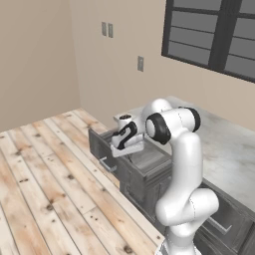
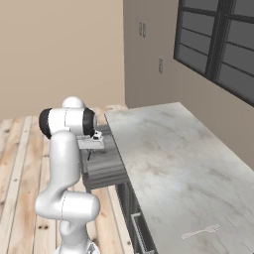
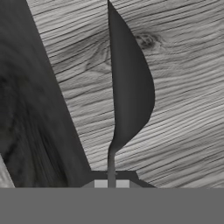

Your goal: Organize the utensils by type. Pick up the wooden spoons from the counter and place them in the open cabinet. Then pick up the metallic utensils from the counter and place them in the open drawer.

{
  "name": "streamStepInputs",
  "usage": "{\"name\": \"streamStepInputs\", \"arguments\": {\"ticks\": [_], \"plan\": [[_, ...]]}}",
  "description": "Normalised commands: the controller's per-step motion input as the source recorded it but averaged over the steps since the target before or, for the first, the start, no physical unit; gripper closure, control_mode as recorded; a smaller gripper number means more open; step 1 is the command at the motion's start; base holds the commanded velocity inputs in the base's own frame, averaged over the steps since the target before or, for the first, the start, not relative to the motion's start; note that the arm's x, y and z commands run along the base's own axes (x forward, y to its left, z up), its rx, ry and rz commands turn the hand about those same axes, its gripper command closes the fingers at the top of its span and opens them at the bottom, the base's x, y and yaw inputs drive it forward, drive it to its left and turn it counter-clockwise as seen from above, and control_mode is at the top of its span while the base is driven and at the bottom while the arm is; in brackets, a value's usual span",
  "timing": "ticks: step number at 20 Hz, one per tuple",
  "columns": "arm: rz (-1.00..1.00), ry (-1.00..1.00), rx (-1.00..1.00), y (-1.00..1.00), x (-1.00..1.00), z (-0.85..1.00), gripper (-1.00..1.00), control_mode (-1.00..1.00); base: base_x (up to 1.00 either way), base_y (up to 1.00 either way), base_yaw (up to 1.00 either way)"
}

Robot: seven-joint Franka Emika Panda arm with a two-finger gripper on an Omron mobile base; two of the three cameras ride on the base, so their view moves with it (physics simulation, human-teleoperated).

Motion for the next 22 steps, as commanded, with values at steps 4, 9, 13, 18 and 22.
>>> {"name": "streamStepInputs", "arguments": {"ticks": [4,9,13,18,22], "plan": [[-0.06,-0.01,0.00,0.43,-0.11,-0.25,1.00,-1.00,0.00,0.00,0.00],[-0.06,0.00,0.00,0.48,-0.06,-0.24,1.00,-1.00,0.00,0.00,0.00],[-0.06,0.00,-0.01,0.56,-0.06,-0.26,1.00,-1.00,0.00,0.00,0.00],[-0.06,0.00,-0.03,0.60,-0.06,-0.26,1.00,-1.00,0.00,0.00,0.00],[-0.06,0.00,-0.06,0.68,-0.03,-0.24,1.00,-1.00,0.00,0.00,0.00]]}}
